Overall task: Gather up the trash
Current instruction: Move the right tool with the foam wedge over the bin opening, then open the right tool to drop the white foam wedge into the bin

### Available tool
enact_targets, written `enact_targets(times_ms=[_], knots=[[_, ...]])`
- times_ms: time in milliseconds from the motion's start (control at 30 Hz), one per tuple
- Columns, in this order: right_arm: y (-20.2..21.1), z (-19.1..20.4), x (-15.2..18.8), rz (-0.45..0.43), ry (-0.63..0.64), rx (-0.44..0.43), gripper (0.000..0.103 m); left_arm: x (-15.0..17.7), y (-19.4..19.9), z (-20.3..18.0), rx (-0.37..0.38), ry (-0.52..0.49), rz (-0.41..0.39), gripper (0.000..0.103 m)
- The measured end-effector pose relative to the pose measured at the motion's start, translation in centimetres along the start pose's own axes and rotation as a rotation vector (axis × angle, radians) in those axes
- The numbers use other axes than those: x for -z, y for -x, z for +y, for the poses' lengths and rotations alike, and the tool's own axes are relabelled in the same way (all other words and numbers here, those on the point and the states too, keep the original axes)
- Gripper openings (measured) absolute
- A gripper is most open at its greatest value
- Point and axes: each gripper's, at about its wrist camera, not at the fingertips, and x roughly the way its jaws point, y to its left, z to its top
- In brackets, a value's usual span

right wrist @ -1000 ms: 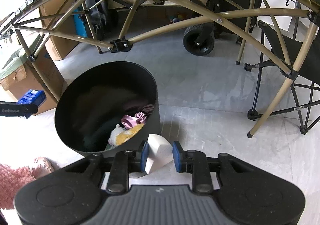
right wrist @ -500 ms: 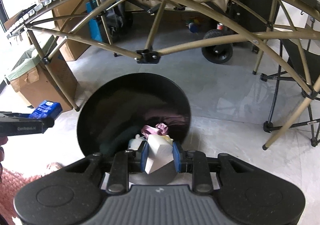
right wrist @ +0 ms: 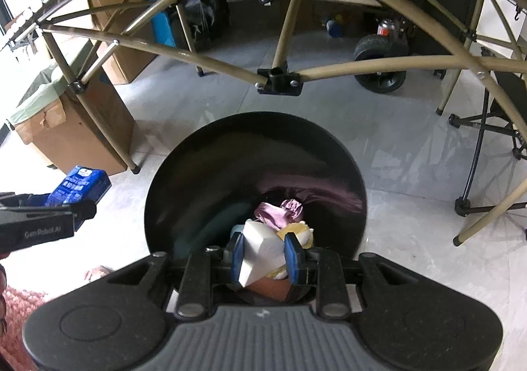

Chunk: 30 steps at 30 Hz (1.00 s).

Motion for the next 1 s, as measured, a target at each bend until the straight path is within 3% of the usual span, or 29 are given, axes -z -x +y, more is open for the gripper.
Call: enact_targets(times_ms=[867,967,1000], knots=[[-6.8,2.0,-2.2,0.166,-0.099,0.056,0.026,-0.8,-1.6,0.2,-0.009,0.03,0.053,0.052],[-6.7,2.2,-2.3,0.171,-0.106,0.057,0.032,-0.7,-1.8,0.3,-0.014,0.034,0.06,0.052],[-6.7,2.3,-2.4,0.176,-0.107,0.058,0.042,-0.7,-1.8,0.3,-0.015,0.035,0.061,0.052]])
